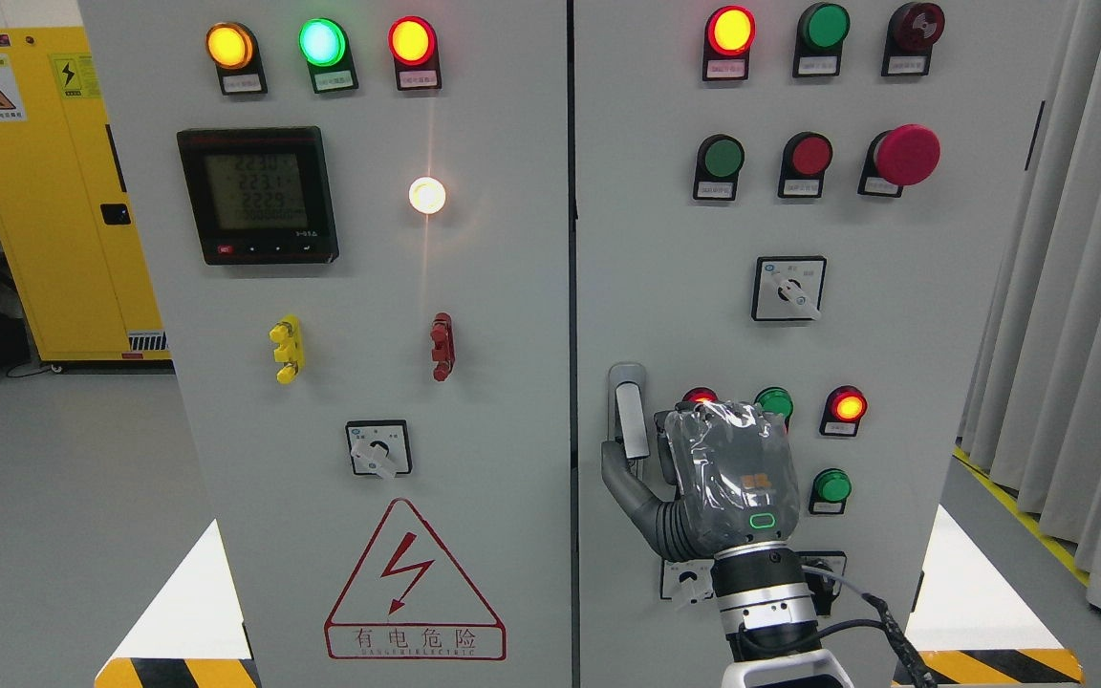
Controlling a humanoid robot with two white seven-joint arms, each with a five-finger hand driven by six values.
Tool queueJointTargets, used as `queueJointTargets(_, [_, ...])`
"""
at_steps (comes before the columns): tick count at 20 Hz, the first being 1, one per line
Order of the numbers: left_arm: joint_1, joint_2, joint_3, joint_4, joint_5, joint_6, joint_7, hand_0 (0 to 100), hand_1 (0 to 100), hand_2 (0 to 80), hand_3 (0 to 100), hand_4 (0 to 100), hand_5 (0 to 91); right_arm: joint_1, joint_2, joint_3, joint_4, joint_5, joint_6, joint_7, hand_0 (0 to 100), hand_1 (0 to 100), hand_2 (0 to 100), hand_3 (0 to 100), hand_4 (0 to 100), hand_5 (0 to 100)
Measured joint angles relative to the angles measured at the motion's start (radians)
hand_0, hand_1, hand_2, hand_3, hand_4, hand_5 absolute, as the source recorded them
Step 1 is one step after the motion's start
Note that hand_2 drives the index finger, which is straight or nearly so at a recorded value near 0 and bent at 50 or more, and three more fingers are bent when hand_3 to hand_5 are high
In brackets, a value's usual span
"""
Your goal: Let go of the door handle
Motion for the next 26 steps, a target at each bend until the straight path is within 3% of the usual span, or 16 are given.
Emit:
queueJointTargets(8, [0.000, 0.000, 0.000, 0.000, 0.000, 0.000, 0.000, 12, 56, 0.0, 0, 0, 0.0, 0.001, 0.000, 0.000, 0.000, 0.000, 0.000, 0.000, 63, 38, 100, 100, 100, 100])
queueJointTargets(12, [0.000, 0.000, 0.000, 0.000, 0.000, 0.000, 0.000, 12, 56, 0.0, 0, 0, 0.0, 0.002, 0.000, 0.000, -0.001, 0.000, 0.000, 0.000, 72, 42, 100, 100, 100, 100])
queueJointTargets(26, [0.000, 0.000, 0.000, 0.000, 0.000, 0.000, 0.000, 12, 56, 0.0, 0, 0, 0.0, 0.006, 0.000, -0.008, -0.004, -0.001, 0.000, -0.001, 69, 47, 100, 100, 100, 100])
